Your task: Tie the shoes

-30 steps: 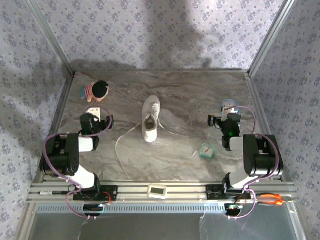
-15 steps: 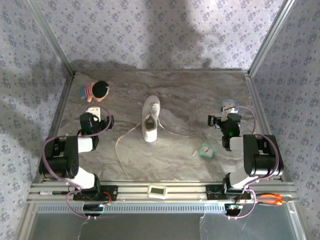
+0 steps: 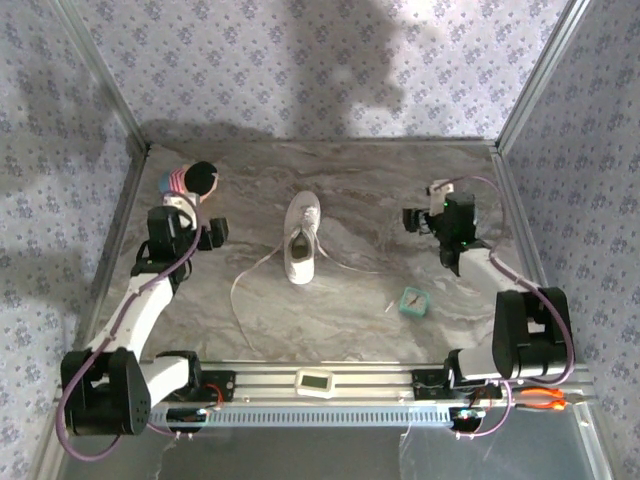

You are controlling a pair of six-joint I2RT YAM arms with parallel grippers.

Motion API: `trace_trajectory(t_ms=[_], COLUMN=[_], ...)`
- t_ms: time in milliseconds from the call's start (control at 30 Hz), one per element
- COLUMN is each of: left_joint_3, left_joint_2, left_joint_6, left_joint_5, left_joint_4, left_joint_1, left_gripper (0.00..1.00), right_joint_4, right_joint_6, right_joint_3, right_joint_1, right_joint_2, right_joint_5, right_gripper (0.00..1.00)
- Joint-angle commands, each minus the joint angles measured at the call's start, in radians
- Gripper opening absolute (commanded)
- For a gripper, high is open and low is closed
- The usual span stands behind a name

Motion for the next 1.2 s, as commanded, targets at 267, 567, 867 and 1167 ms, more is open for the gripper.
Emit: trace_trajectory(t_ms=[267,567,867,1167], left_joint_3=[0.087,0.099,0.092,0.110], left_joint_2=[0.106,0.323,0.451,0.326], left_joint_6=[-0.237,-0.331,-0.390,-0.363], left_joint_5=[-0.086,-0.066,-0.108,-0.119], left_joint_4=[-0.480,-0.415,-0.395,-0.448], left_joint_1=[-0.213,-0.253,-0.278,-0.278], left_gripper=[0.79,0.79,0.68,0.15], right_joint_4=[-0.465,-0.627,-0.684,-0.689], right_joint_6=[0.217,0.356,0.392,0.398], right_joint_3=[0.077,0.080,0.148,0.192], right_joint_1=[0.319,0.359,0.322,0.338], right_joint_2=[0.003,0.072,0.210,0.325], right_joint_5=[0.088,0.213,0.222,0.211], right_gripper=[0.79,0.81,0.84,0.78])
